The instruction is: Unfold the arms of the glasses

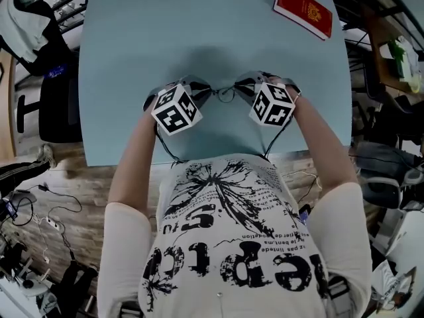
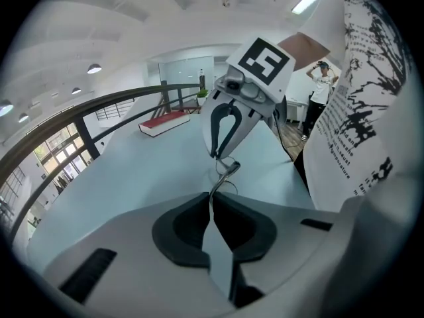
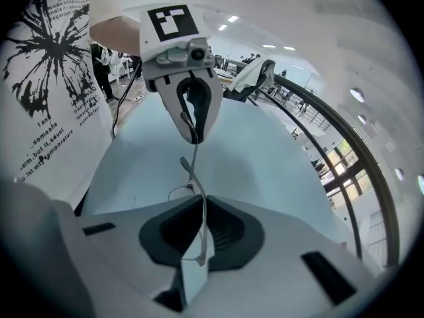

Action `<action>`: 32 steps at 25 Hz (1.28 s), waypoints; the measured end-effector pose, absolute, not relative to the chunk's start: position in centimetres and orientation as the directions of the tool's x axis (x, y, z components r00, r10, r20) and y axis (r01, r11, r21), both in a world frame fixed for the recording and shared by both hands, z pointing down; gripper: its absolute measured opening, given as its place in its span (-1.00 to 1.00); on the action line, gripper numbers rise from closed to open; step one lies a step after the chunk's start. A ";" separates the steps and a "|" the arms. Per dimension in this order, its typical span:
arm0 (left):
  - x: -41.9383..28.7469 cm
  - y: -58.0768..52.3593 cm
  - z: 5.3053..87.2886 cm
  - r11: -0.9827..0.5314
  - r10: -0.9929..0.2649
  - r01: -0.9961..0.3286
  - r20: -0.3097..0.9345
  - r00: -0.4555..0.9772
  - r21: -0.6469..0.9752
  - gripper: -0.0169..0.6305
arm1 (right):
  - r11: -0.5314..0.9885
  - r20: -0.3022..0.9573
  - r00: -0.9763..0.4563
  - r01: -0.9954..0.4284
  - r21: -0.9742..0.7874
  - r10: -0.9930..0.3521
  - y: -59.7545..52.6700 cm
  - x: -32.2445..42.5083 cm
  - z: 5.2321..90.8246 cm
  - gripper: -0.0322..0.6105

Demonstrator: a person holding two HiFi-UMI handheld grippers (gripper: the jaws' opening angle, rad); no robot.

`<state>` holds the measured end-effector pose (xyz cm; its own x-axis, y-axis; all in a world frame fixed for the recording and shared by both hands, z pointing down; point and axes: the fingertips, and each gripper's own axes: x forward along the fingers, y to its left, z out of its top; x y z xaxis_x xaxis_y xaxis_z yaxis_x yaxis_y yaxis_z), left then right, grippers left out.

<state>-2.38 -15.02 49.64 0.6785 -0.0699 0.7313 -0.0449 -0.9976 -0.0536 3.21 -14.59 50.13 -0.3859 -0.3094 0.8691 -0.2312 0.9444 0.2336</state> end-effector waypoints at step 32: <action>-1.3 -15.4 48.8 -0.978 -0.209 -0.157 0.740 0.640 -0.140 -0.84 | 0.842 0.767 -0.447 -0.493 0.218 -0.460 -12.3 11.3 48.8 -0.80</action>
